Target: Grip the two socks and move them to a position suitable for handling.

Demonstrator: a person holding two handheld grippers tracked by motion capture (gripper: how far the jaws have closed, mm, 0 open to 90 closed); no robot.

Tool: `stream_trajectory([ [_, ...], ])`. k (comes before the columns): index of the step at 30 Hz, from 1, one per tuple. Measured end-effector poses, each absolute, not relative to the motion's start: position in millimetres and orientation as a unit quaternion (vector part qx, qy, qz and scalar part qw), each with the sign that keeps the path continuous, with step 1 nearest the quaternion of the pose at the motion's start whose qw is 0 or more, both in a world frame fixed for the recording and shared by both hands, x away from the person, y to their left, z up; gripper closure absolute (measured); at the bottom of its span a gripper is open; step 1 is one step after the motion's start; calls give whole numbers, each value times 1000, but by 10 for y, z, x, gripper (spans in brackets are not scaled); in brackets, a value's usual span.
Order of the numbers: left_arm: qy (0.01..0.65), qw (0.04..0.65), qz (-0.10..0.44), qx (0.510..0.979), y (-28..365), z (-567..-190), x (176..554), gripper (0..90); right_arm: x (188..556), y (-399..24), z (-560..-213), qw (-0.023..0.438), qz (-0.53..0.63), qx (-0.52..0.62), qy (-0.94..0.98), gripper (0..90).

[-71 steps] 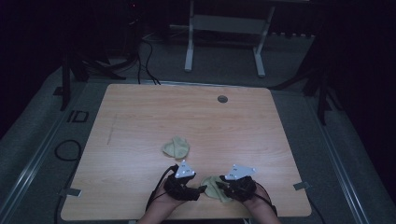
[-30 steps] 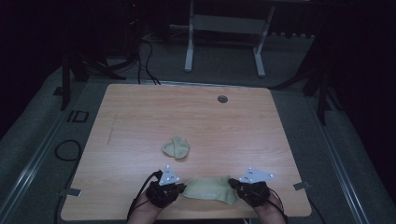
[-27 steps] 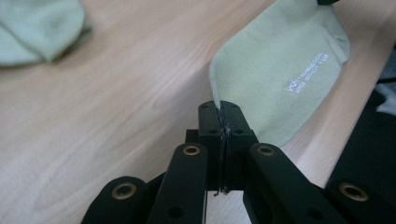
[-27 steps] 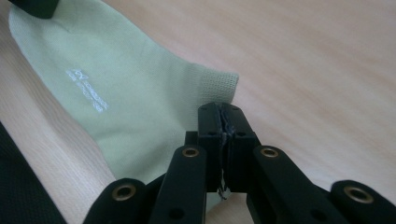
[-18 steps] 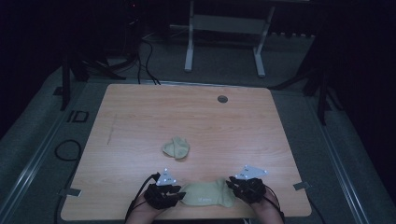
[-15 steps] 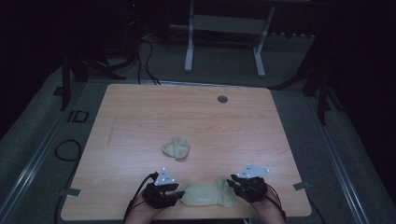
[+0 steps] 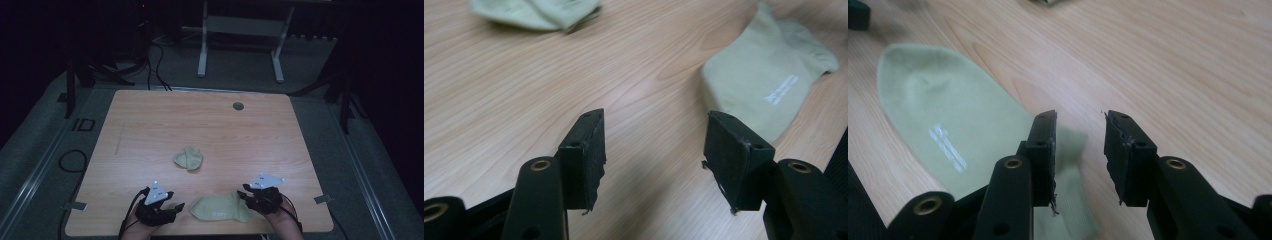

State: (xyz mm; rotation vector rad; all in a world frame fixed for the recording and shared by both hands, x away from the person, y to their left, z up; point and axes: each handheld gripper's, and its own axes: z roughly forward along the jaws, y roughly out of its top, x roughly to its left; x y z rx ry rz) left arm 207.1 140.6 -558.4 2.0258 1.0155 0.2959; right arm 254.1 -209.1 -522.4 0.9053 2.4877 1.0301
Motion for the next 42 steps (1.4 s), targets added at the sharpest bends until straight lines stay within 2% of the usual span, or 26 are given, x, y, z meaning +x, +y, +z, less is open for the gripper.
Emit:
stream_trajectory([
  [6, 395, 426, 121, 805, 1571, -5636, 2016, 398, 2645, -1840, -5162, 144, 367, 294, 871, 634],
  [16, 402, 437, 131, 794, 1760, -5639, 1962, 364, 2995, -1238, -5066, 131, 378, 273, 875, 523],
  [26, 419, 425, 140, 790, 1820, -5659, 1961, 255, 3398, -669, -5065, 125, 354, 270, 887, 485],
  [33, 415, 426, 146, 790, 1818, -5646, 1947, 216, 3671, -380, -5110, 129, 335, 286, 888, 440],
  [42, 416, 431, 149, 787, 1797, -5623, 1926, 128, 3922, -140, -5310, 128, 293, 313, 894, 342],
])
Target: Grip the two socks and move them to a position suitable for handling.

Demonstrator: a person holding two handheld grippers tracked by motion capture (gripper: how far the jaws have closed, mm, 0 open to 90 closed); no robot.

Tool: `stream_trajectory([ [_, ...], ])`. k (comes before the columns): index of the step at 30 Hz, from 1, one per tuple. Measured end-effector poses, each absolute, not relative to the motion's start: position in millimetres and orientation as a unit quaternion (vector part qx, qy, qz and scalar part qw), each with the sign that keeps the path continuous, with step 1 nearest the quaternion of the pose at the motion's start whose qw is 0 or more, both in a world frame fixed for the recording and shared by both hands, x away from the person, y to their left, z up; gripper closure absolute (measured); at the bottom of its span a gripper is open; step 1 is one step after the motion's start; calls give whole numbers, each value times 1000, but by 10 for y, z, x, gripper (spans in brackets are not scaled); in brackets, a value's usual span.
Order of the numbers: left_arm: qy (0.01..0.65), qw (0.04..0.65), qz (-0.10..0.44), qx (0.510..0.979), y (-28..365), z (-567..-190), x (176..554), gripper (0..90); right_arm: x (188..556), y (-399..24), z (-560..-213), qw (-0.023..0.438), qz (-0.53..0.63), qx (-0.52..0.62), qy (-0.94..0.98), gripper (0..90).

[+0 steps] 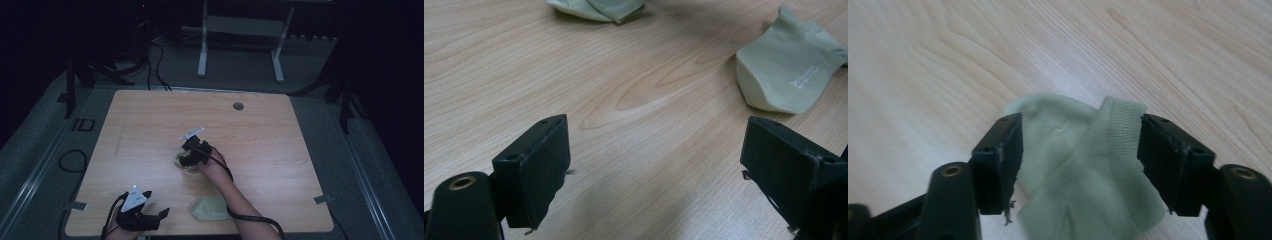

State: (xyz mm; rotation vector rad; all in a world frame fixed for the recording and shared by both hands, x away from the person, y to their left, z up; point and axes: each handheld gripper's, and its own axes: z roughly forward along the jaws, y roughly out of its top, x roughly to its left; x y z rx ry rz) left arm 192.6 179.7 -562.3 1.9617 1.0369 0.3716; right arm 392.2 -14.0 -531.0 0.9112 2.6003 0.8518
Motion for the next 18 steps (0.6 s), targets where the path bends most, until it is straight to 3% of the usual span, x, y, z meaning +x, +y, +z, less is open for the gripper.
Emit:
stream_trajectory([
  [6, 411, 428, 147, 792, 1782, -5634, 1922, 128, 3953, -69, -5492, 135, 272, 316, 899, 347],
  [11, 410, 426, 144, 794, 1777, -5639, 1926, 129, 3859, -51, -5519, 172, 272, 296, 900, 534],
  [15, 409, 423, 147, 795, 1769, -5634, 1918, 129, 3802, -34, -5527, 196, 266, 286, 899, 741],
  [18, 409, 426, 146, 794, 1773, -5627, 1916, 129, 3802, -41, -5525, 207, 263, 286, 898, 798],
])
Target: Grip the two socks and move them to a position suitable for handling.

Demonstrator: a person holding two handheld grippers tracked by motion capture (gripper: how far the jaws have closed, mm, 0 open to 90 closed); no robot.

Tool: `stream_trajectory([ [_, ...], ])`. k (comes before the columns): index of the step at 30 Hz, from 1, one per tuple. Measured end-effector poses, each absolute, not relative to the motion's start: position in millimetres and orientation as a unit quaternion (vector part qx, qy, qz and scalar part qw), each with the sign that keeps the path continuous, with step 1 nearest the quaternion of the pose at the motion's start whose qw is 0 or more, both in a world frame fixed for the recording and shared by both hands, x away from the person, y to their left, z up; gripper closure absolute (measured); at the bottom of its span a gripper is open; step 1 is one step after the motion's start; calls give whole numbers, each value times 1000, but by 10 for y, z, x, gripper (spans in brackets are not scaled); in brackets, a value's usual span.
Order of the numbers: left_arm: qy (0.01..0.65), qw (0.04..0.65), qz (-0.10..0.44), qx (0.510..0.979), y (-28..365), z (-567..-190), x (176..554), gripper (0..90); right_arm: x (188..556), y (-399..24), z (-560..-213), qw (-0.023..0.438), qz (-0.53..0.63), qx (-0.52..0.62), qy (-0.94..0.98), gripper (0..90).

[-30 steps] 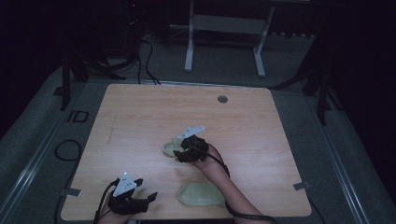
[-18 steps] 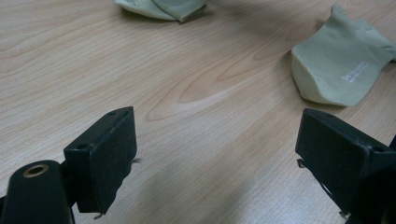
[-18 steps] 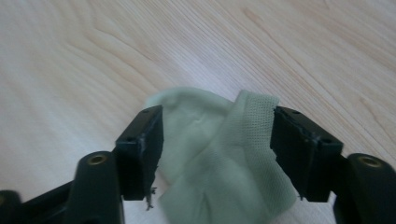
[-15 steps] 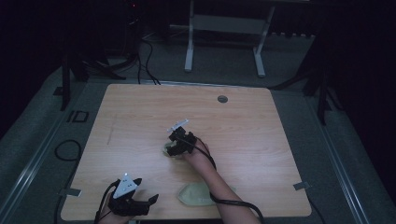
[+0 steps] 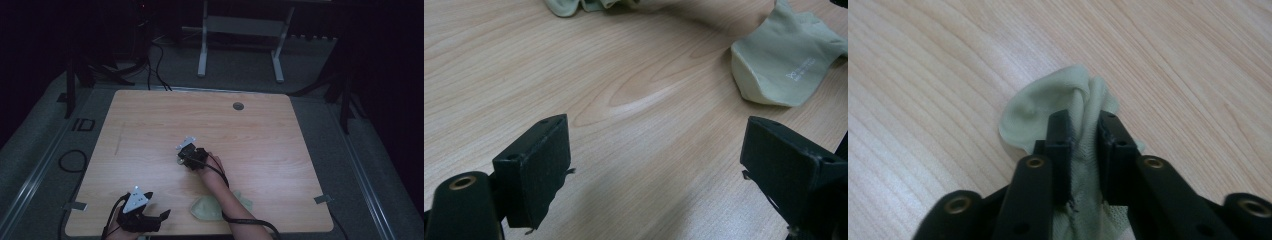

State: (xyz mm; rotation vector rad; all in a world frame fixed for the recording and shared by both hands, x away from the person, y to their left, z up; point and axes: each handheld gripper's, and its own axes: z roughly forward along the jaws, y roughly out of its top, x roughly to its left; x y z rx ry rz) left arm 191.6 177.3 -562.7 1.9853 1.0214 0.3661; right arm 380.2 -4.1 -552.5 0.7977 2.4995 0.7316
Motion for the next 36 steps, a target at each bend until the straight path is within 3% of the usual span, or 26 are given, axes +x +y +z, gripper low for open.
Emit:
stream_trajectory([
  [6, 412, 428, 140, 792, 1794, -5645, 1929, 130, 3816, -147, -5398, 192, 271, 293, 897, 807],
  [21, 410, 433, 134, 791, 1773, -5643, 1938, 130, 3604, -714, -4882, 205, 309, 294, 881, 806],
  [29, 408, 429, 129, 795, 1741, -5664, 1945, 137, 3344, -1016, -4846, 211, 325, 295, 873, 805],
  [36, 406, 428, 126, 797, 1703, -5677, 1956, 138, 3215, -1151, -5069, 206, 311, 299, 878, 802],
])
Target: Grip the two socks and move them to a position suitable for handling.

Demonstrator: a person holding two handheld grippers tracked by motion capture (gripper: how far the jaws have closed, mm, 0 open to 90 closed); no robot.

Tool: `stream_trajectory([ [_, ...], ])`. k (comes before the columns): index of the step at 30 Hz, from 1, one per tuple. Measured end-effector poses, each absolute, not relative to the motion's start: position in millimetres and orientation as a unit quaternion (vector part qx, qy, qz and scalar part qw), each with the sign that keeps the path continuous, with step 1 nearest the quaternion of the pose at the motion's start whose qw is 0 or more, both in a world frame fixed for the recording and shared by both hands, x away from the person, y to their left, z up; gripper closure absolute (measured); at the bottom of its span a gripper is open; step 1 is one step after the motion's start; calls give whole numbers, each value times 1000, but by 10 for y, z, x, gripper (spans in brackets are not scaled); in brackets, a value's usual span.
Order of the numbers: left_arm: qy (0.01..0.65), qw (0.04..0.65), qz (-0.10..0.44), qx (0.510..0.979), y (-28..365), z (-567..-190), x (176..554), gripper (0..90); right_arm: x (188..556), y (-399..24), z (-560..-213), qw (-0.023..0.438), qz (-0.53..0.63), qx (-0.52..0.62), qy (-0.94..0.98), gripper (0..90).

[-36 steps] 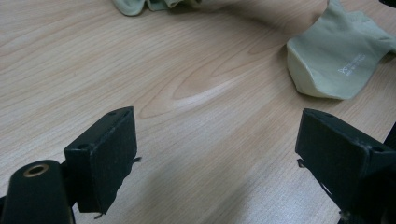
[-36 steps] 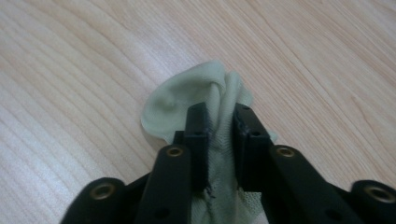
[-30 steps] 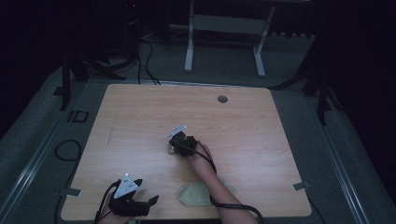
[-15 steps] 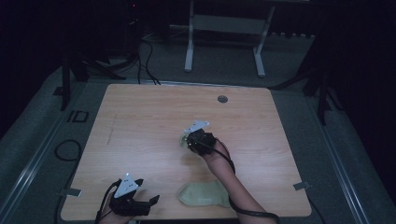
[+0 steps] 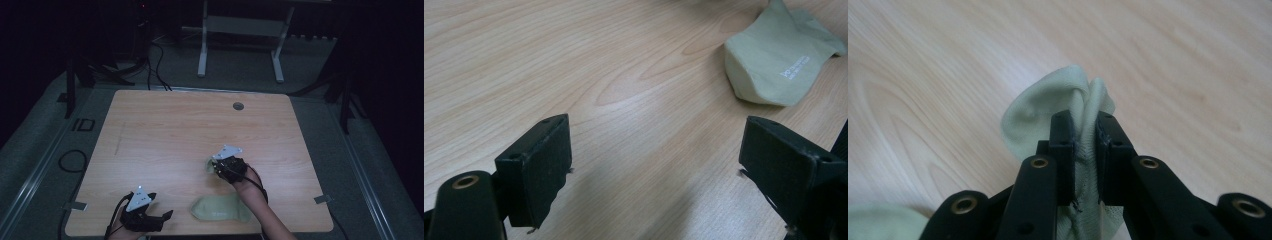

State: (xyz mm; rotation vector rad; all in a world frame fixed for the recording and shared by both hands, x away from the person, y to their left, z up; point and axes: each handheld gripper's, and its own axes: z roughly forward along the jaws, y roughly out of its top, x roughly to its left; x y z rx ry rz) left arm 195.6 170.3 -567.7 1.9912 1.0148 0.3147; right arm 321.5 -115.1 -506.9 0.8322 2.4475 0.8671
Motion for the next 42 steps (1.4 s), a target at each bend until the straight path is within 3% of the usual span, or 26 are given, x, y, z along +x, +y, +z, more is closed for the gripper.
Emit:
stream_trajectory([
  [10, 396, 430, 120, 803, 1622, -5672, 1952, 144, 3292, -1116, -5502, 186, 274, 309, 891, 770],
  [15, 396, 439, 111, 799, 1587, -5616, 2041, 144, 3311, -1085, -5440, 156, 270, 306, 899, 591],
  [18, 395, 438, 111, 800, 1561, -5551, 2140, 145, 3320, -1116, -5261, 159, 282, 302, 897, 538],
  [21, 394, 439, 112, 800, 1535, -5500, 2230, 150, 3331, -1165, -5105, 169, 295, 303, 890, 564],
  [22, 391, 448, 104, 797, 1488, -5440, 2346, 151, 3358, -1235, -4954, 180, 302, 304, 885, 681],
  [25, 375, 451, 105, 803, 1378, -5349, 2505, 207, 3399, -1304, -4858, 182, 303, 300, 886, 746],
  [28, 364, 437, 107, 816, 1221, -5288, 2684, 215, 3412, -1335, -4875, 170, 302, 299, 889, 735],
  [31, 357, 424, 100, 826, 1058, -5285, 2859, 304, 3403, -1346, -4971, 157, 301, 298, 892, 712],
  [37, 346, 378, 70, 856, 746, -5427, 3118, 395, 3405, -1350, -5221, 136, 280, 295, 903, 692],
  [42, 345, 348, 62, 870, 575, -5562, 3232, 453, 3402, -1330, -5382, 140, 252, 288, 913, 721],
])
